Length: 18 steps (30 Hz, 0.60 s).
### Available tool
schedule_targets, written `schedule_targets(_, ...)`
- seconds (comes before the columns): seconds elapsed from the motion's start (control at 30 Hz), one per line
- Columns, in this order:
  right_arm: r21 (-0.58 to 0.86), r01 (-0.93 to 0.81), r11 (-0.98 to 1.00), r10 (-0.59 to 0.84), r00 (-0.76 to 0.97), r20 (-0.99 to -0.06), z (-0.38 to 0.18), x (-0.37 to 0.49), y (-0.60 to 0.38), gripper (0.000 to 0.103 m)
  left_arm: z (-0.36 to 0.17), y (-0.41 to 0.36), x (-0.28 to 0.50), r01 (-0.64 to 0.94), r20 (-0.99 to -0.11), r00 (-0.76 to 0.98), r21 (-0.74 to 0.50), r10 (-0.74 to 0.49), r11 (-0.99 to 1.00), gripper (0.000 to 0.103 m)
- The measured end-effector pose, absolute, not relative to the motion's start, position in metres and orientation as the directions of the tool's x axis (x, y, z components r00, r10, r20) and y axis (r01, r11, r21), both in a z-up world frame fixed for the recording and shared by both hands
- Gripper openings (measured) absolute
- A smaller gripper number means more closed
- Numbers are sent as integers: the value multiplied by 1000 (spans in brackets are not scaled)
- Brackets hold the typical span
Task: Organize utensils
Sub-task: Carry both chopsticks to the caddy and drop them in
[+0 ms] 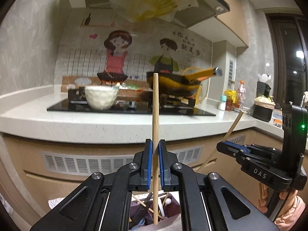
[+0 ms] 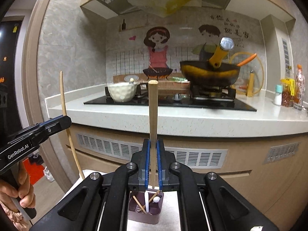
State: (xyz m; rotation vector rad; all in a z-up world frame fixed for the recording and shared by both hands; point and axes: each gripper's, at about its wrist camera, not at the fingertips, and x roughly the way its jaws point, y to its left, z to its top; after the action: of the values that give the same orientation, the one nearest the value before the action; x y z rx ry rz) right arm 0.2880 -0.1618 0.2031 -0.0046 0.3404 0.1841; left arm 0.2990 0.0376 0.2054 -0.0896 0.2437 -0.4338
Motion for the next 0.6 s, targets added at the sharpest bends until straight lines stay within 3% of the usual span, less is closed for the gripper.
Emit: schedule_targets(0.6, 100, -240, 966, 246, 721, -647, 70, 375, -139, 6, 81, 30, 385, 345, -462, 790, -206, -402, 916, 7)
